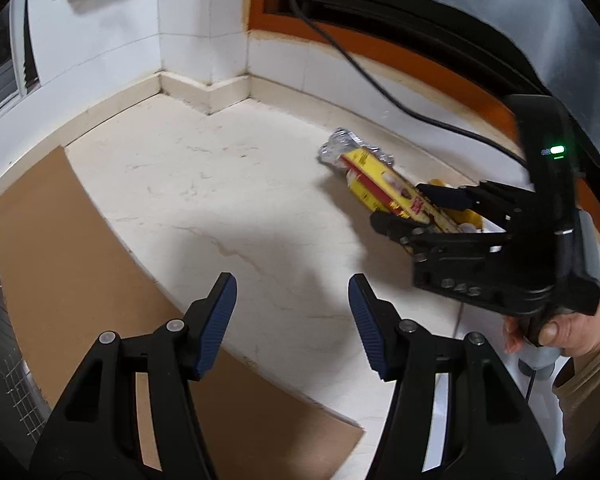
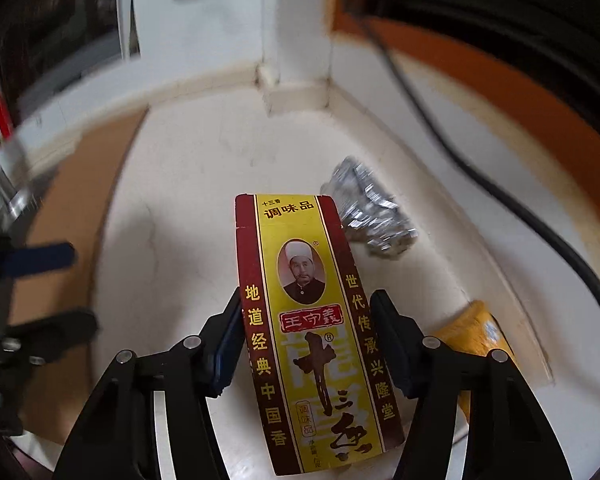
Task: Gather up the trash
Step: 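Grasp the white bottle with the left tool while the right tool grasps the yellow-red spice box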
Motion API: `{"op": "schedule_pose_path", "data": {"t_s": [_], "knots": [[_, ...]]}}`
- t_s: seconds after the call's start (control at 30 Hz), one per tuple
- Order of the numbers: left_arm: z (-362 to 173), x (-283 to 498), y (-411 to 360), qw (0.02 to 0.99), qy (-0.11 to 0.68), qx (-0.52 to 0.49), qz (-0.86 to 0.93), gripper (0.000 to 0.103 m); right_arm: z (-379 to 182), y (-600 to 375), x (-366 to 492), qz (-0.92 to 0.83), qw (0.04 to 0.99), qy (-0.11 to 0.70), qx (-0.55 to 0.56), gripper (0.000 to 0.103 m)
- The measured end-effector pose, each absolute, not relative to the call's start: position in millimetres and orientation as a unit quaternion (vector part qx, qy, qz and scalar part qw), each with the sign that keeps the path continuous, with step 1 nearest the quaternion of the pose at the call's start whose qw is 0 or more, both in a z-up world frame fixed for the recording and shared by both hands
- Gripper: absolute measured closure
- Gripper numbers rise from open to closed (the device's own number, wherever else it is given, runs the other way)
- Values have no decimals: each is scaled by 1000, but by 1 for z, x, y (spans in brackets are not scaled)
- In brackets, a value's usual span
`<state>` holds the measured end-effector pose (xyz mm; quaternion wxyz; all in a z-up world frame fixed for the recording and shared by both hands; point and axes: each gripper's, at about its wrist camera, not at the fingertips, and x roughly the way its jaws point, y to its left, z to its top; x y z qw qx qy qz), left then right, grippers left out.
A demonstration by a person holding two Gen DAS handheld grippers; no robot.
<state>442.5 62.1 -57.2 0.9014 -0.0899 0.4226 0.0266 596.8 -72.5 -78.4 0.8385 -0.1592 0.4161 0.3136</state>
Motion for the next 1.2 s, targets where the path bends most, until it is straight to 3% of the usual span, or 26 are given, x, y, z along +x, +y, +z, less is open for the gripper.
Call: {"op": "schedule_pose_path", "data": {"t_s": [0.43, 0.77, 0.9, 0.97, 1.03, 1.2], "knots": [[-41, 463, -10, 911, 403, -68, -55, 48, -1, -190, 527, 260, 905, 336, -21, 42], [-84, 530, -82, 893, 442, -31, -81, 48, -33, -240, 512, 188, 916, 355, -18, 42], [-100, 548, -91, 885, 457, -37, -81, 54, -41, -250, 507, 183, 919, 350, -21, 42], [-106, 554, -94, 881, 463, -40, -86, 63, -43, -248, 507, 182, 920, 347, -26, 42], [-111, 556, -97, 879, 467, -36, -90, 78, -42, -248, 506, 182, 919, 348, -29, 42], [-108, 551, -100, 883, 457, -40, -95, 82, -38, -253, 498, 180, 920, 346, -28, 42]]}}
